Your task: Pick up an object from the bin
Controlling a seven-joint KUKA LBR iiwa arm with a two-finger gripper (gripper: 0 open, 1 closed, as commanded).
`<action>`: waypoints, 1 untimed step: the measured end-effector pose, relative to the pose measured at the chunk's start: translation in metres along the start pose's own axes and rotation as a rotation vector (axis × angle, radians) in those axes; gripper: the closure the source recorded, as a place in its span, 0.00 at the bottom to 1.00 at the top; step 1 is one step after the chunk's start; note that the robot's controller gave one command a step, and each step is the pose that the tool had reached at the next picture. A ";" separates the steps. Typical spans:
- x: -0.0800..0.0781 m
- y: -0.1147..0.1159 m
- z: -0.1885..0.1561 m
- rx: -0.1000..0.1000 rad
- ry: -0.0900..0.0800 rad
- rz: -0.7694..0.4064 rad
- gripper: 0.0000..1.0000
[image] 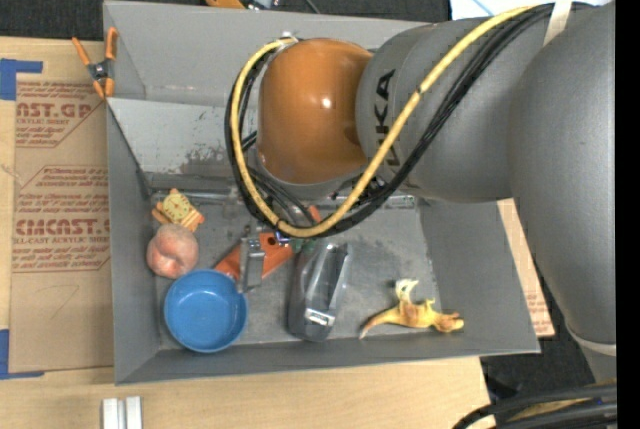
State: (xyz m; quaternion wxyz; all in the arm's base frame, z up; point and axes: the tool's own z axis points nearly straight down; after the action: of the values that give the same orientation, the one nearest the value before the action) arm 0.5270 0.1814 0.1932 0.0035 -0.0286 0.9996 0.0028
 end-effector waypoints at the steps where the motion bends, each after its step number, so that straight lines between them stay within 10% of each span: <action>1: 0.007 -0.014 0.071 -0.001 -0.002 -0.108 0.00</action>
Offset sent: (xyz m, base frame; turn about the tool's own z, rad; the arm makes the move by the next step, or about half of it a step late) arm -0.0108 -0.0119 -0.0559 -0.0743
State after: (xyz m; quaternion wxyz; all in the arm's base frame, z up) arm 0.5215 0.1678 0.1217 0.0049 -0.0823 0.9966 0.0031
